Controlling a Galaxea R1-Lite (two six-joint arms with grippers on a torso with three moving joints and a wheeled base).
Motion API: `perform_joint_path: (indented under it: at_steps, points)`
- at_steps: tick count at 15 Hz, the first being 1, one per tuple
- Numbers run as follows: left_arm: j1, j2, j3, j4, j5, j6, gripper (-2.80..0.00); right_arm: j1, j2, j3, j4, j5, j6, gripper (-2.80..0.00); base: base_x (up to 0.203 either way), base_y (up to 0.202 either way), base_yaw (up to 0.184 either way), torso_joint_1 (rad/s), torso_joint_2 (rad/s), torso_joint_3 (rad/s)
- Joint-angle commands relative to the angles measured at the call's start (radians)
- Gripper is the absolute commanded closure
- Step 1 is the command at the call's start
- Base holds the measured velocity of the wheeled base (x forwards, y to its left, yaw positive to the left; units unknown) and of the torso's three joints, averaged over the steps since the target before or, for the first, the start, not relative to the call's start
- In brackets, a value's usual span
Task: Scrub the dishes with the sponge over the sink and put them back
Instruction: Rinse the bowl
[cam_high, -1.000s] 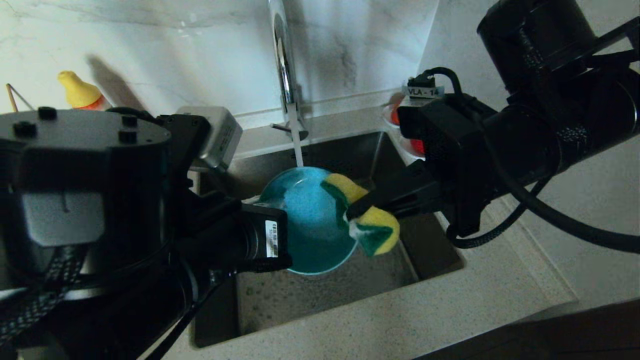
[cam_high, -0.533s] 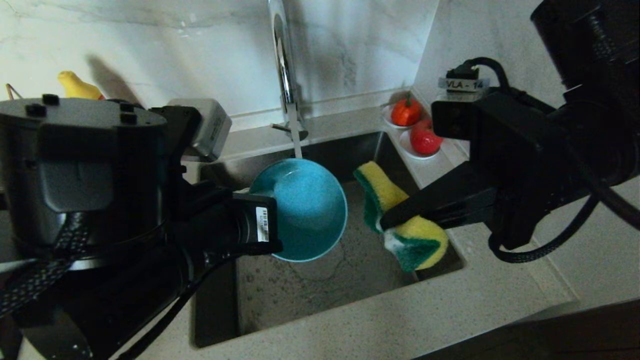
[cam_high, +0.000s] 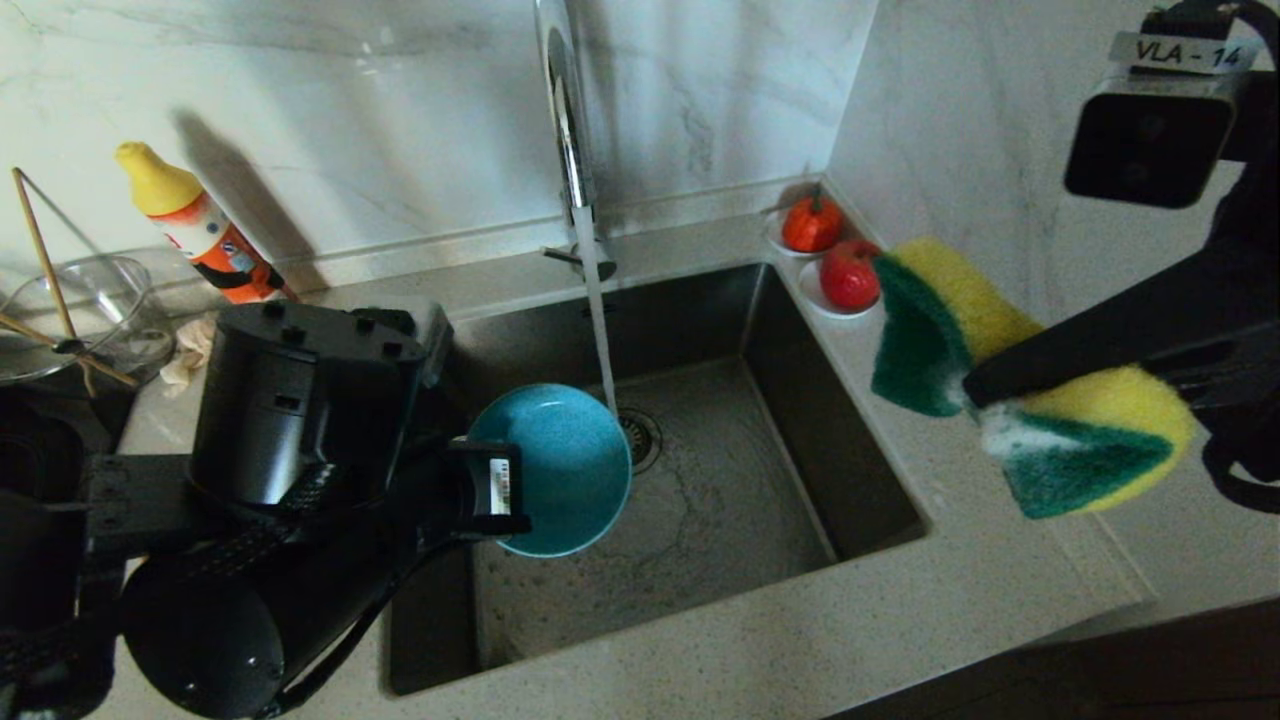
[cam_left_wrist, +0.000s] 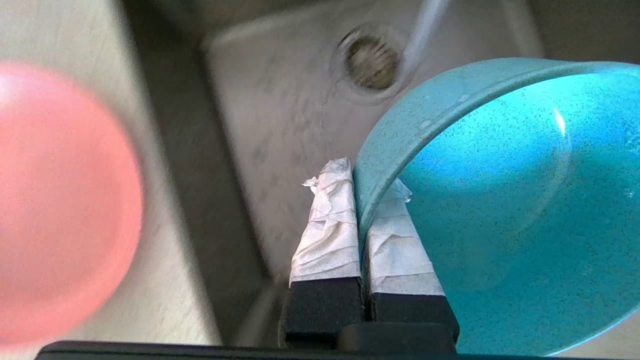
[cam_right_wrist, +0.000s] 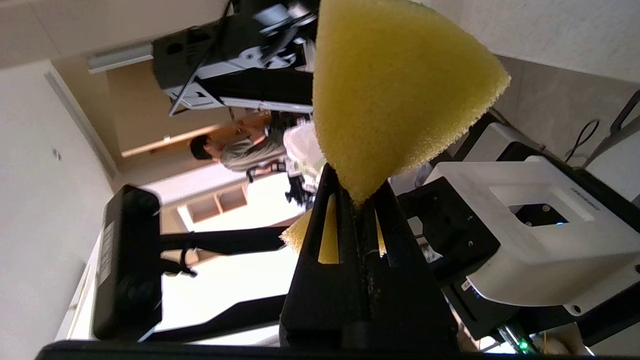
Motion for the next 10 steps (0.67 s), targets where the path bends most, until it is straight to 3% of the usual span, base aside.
perform_joint_path:
  at_steps: [1, 3, 4, 7, 10]
  points:
    - [0.053, 0.033, 0.002, 0.047, 0.003, -0.055, 0.00, -0.028, -0.053, -0.002, 0.012, 0.005, 0.004, 0.00, 0.000, 0.000, 0.000, 0.000, 0.00, 0.000]
    - [0.096, 0.047, -0.001, 0.081, -0.011, -0.098, 0.00, -0.030, -0.063, -0.001, 0.016, 0.002, 0.005, 0.00, 0.000, 0.000, 0.000, 0.000, 0.00, 0.000]
    - [0.126, 0.056, -0.014, 0.093, -0.049, -0.116, 0.00, -0.034, -0.064, 0.000, 0.017, -0.007, 0.005, 0.00, 0.000, 0.000, 0.000, 0.000, 0.00, 0.000]
    - [0.199, 0.141, -0.122, 0.157, -0.093, -0.188, 0.00, -0.041, -0.084, 0.021, 0.027, -0.015, -0.001, 0.00, 0.000, 0.000, 0.000, 0.000, 0.00, 0.000]
    - [0.219, 0.251, -0.258, 0.220, -0.139, -0.288, 0.00, -0.043, -0.106, 0.089, 0.021, -0.016, -0.013, 0.00, 0.000, 0.000, 0.000, 0.000, 0.00, 0.000]
